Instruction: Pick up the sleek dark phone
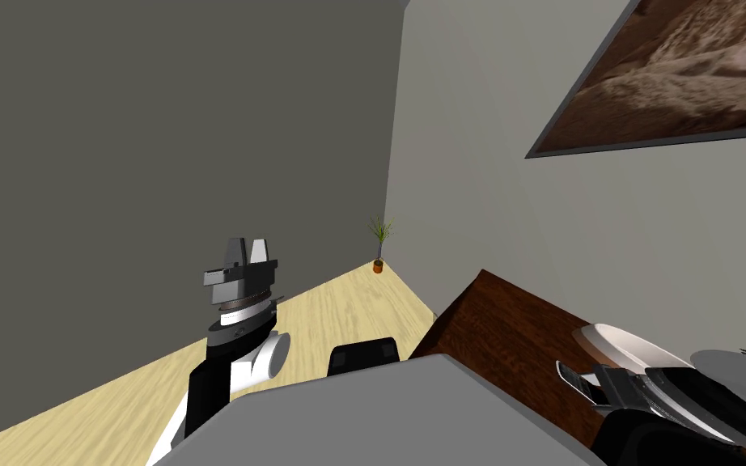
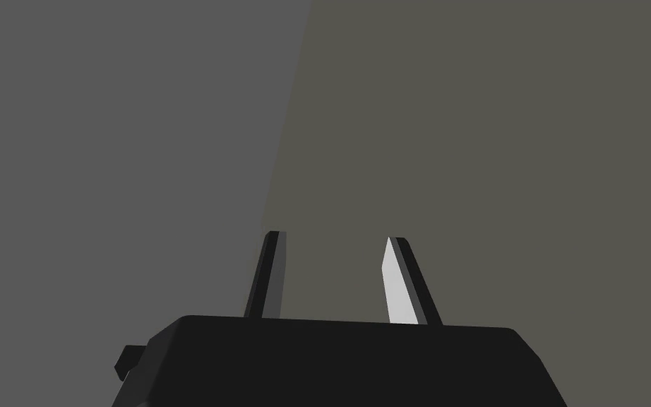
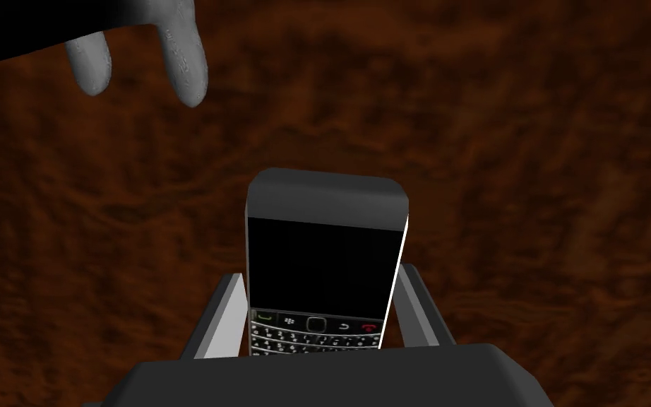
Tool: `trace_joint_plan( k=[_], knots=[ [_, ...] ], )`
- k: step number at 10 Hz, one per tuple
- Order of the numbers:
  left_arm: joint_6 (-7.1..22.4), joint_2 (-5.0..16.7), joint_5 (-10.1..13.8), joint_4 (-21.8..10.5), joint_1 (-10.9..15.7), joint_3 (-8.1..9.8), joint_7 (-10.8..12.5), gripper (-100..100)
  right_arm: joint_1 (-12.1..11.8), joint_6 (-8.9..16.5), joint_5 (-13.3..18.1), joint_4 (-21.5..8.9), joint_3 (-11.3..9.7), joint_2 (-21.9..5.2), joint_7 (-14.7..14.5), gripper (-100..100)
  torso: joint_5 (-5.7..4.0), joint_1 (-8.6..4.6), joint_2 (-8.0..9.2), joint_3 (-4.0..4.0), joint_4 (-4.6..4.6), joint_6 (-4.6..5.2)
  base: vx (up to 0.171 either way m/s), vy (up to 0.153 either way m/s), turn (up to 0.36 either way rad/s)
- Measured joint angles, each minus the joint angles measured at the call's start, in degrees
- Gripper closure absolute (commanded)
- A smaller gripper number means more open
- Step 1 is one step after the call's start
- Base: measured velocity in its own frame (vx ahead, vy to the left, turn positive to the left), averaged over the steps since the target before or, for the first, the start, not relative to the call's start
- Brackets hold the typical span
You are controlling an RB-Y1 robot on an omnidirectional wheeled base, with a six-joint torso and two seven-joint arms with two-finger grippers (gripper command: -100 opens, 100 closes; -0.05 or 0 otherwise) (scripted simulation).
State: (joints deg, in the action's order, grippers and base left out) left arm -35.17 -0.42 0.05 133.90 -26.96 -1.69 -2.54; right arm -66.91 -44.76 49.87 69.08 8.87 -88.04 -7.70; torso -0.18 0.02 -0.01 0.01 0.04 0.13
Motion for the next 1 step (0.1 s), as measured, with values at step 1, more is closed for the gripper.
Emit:
trace_joint_plan(
  k=[1],
  knots=[
    [0.00, 0.00, 0.00, 0.00, 0.00, 0.00, 0.00, 0, -0.13, -0.22, -0.05, -0.05, 0.18, -0.07, -0.06, 0, -0.04, -0.05, -0.03, -0.01, 0.00, -0.02, 0.000, 0.000, 0.000]
  ],
)
